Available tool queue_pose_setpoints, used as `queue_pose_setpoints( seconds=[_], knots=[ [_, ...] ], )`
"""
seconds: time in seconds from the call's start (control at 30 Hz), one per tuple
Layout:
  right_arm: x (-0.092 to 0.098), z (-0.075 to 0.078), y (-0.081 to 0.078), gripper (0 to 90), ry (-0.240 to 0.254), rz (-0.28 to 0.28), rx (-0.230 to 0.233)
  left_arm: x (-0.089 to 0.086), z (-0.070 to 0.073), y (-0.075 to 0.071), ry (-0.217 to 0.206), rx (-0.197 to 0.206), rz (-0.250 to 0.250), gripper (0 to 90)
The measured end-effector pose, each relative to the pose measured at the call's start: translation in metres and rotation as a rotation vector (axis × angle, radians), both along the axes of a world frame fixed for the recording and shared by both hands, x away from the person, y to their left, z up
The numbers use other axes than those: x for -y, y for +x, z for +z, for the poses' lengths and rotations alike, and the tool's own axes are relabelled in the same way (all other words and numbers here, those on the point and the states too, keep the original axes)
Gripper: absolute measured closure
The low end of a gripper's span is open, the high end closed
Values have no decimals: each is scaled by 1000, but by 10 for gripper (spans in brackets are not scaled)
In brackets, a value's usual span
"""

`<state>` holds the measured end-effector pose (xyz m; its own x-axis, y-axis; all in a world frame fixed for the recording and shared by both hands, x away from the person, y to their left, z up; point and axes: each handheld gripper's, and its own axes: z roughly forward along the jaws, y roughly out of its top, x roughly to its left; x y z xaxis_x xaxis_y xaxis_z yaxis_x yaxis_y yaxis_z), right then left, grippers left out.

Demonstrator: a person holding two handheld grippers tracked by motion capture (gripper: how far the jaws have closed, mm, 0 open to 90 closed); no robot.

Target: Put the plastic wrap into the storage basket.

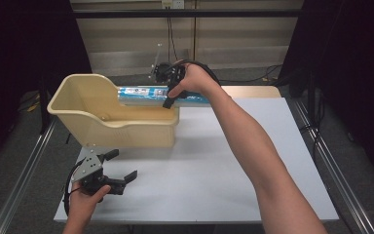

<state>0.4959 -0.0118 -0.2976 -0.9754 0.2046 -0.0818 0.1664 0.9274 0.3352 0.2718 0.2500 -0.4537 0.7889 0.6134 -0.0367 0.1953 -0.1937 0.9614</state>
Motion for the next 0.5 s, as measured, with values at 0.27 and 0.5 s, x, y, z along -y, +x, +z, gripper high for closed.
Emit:
queue_pose_setpoints(
  seconds=[0.27,0.5],
  knots=[
    [-10,1,-3,315,9,34,-7,0,0,0,1,0,1,1],
    [-11,0,-3,313,-12,37,-10,0,-1,0,2,-3,-2,1]
  ],
)
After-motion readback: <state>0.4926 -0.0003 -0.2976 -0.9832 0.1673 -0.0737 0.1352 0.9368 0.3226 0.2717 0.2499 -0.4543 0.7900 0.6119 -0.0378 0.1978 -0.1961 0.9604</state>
